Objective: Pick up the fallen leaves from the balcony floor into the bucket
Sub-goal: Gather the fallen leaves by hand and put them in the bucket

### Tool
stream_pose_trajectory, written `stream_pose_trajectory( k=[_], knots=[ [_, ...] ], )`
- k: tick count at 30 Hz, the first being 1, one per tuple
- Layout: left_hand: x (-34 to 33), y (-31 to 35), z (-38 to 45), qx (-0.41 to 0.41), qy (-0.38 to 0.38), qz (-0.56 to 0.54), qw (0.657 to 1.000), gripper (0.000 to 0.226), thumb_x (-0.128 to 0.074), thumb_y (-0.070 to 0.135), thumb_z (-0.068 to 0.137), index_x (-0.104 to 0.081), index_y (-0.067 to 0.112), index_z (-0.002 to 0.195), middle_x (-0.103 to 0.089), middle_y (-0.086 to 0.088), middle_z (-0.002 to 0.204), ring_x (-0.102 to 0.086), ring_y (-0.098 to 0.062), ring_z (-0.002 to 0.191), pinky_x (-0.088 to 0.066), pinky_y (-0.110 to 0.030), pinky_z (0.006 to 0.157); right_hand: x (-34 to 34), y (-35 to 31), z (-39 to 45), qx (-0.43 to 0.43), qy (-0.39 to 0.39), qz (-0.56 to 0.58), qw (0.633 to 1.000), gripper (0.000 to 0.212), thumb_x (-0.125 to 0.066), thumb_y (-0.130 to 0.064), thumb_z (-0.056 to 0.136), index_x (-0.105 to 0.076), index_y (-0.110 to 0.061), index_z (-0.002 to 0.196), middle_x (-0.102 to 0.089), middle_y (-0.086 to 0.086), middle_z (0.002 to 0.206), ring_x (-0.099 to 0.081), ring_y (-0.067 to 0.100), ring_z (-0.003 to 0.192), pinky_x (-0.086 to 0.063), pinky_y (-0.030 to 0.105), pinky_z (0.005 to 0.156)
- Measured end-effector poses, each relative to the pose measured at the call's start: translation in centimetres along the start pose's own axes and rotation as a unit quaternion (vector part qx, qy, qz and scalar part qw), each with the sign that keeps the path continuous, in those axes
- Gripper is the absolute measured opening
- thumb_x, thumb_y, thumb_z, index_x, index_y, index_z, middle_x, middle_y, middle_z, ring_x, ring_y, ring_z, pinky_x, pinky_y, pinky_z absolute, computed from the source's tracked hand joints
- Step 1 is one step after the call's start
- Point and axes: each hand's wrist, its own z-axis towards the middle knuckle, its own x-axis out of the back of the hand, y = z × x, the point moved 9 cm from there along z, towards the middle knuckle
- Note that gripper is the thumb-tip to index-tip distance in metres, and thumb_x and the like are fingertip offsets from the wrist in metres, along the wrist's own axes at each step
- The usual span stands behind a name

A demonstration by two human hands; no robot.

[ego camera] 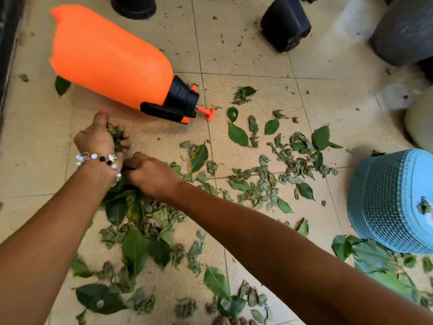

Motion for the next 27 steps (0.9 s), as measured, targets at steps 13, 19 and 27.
stream_pose_trajectory(
  k=[13, 19, 27],
  knots=[
    [0.2, -1.1, -0.4, 0.004, -0.032, 0.162, 0.986, 0.042, -0.064, 0.053, 0.086, -0.064, 0.015, 0.067, -0.067, -0.003, 0.066, -0.063, -0.022, 0.064, -0.056, -0.036, 0.066, 5.7, 8.3, -3.3, -0.330, 0.335, 0.495, 0.731, 0.017, -0.074, 0.006, 0.077, -0.071, 0.000, 0.093, -0.073, 0.013, 0.091, -0.071, 0.026, 0.086, -0.057, 0.044, 0.085],
    [-1.9, -4.8, -3.4, 0.217, -0.177, 0.120, 0.953, 0.066, -0.036, 0.078, 0.085, -0.067, 0.019, 0.084, -0.073, -0.004, 0.076, -0.068, -0.020, 0.083, -0.052, -0.035, 0.071, 6.5, 5.9, -2.5, -0.282, 0.340, 0.397, 0.805, 0.012, -0.070, -0.001, 0.082, -0.074, -0.004, 0.093, -0.074, 0.009, 0.090, -0.068, 0.022, 0.084, -0.055, 0.040, 0.085],
    [1.4, -1.1, -2.1, 0.095, -0.029, 0.122, 0.988, 0.033, -0.070, 0.041, 0.086, -0.056, 0.012, 0.081, -0.060, -0.001, 0.069, -0.055, -0.010, 0.046, -0.046, -0.019, 0.045, 5.6, 2.9, -2.5, -0.217, 0.321, 0.346, 0.855, 0.033, -0.043, -0.024, 0.097, -0.061, -0.008, 0.119, -0.062, 0.013, 0.120, -0.054, 0.030, 0.114, -0.042, 0.052, 0.097]
  ],
)
